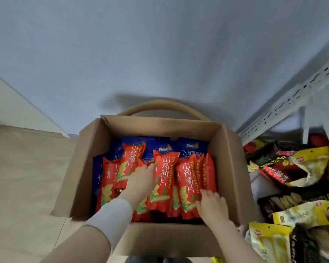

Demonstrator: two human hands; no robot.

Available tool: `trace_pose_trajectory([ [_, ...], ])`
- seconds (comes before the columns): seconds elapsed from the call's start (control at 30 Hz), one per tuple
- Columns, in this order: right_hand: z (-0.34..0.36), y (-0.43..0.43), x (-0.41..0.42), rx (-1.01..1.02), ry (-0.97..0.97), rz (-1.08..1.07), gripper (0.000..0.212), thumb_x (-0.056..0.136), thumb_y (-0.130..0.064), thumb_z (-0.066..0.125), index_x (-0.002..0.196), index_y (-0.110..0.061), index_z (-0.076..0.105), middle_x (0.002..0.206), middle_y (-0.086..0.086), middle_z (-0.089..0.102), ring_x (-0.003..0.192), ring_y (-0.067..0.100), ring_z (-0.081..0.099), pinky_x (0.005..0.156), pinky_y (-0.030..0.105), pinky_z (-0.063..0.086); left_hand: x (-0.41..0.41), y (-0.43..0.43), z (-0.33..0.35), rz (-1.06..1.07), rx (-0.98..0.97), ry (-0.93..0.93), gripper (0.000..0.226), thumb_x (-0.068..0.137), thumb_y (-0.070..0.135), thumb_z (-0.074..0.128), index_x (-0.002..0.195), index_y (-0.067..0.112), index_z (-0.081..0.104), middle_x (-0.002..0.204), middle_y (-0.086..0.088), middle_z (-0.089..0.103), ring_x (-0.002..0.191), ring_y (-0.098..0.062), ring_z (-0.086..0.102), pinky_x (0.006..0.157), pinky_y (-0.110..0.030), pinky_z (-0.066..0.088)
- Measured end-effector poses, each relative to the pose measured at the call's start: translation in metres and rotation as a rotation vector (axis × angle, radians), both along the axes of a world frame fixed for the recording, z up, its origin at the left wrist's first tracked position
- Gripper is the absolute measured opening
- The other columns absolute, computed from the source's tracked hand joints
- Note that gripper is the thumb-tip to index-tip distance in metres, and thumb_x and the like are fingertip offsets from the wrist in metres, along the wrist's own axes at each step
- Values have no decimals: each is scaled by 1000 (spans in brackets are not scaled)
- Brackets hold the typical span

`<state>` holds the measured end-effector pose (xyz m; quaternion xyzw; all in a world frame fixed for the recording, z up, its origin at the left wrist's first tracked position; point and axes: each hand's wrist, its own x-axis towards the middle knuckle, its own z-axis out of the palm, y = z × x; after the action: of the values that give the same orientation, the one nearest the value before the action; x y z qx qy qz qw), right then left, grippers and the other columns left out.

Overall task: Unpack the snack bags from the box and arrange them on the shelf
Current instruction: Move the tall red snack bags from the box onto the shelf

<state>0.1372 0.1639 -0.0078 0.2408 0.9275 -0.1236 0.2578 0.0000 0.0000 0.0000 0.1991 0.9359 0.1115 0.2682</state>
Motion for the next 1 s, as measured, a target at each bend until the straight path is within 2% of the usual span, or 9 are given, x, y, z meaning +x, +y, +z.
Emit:
trace_pose_trajectory([
  [0.1, -27, -6, 5, -99, -62, -133, 67, 93, -45, 44, 147, -15, 16, 149, 6, 31, 133, 22, 37, 107, 35, 33, 5, 2, -32, 230, 87, -151, 63, 94, 45, 46, 147, 20, 22, 140, -9, 43, 128, -26, 42, 98, -37, 42],
  [0.23, -52, -4, 0, -287, -75, -355, 95, 84, -50, 58, 148, -14, -2, 149, 10, 27, 133, 25, 37, 105, 39, 37, 7, 16, -59, 500, 214, -290, 72, 89, 44, 56, 145, 10, 27, 142, -10, 40, 131, -25, 39, 107, -40, 38],
  [0.37, -66, 1, -1, -490, -69, -521, 106, 77, -40, 72, 148, -19, -4, 150, 9, 22, 134, 27, 34, 105, 42, 37, 3, 22, -72, 645, 251, -322, 77, 82, 47, 64, 142, 11, 32, 139, -11, 40, 127, -26, 43, 105, -44, 41],
  [0.53, -74, 8, -1, -543, -78, -612, 96, 63, -41, 83, 137, -11, 30, 136, 10, 41, 125, 27, 44, 102, 38, 41, -2, 31, -73, 695, 285, -443, 90, 74, 44, 74, 144, 12, 27, 140, -10, 39, 126, -26, 45, 103, -45, 43],
  [0.6, -73, 11, 0, -607, -108, -632, 93, 59, -44, 84, 132, -11, 37, 131, 9, 46, 122, 25, 47, 101, 36, 41, -6, 34, -70, 697, 329, -499, 87, 74, 38, 76, 142, 9, 31, 135, -8, 49, 120, -24, 52, 99, -41, 46],
  [0.7, -70, 15, 4, -749, -135, -700, 100, 45, -54, 84, 128, -16, 43, 127, 4, 53, 116, 21, 53, 101, 42, 45, -10, 33, -63, 694, 350, -555, 85, 70, 37, 79, 138, 10, 35, 129, -4, 54, 113, -22, 56, 95, -37, 49],
  [0.77, -64, 18, 8, -825, -130, -750, 91, 52, -46, 85, 127, -17, 42, 125, 2, 56, 112, 18, 55, 99, 39, 46, -12, 29, -54, 694, 418, -584, 79, 73, 30, 78, 136, 13, 33, 124, -2, 52, 107, -18, 55, 88, -31, 48],
  [0.87, -53, 19, 12, -880, -65, -810, 74, 69, -31, 81, 128, -14, 39, 119, 0, 55, 105, 13, 54, 90, 26, 43, -13, 19, -40, 700, 554, -628, 78, 76, 24, 75, 137, 18, 27, 129, -3, 48, 106, -17, 54, 85, -31, 48],
  [1.0, -19, 13, 13, -903, 119, -865, 73, 76, -28, 75, 135, -14, 33, 126, 2, 53, 107, 13, 53, 90, 25, 42, -20, 13, -12, 648, 714, -602, 75, 79, 21, 72, 136, 22, 23, 125, 2, 47, 110, -16, 53, 88, -31, 47],
])
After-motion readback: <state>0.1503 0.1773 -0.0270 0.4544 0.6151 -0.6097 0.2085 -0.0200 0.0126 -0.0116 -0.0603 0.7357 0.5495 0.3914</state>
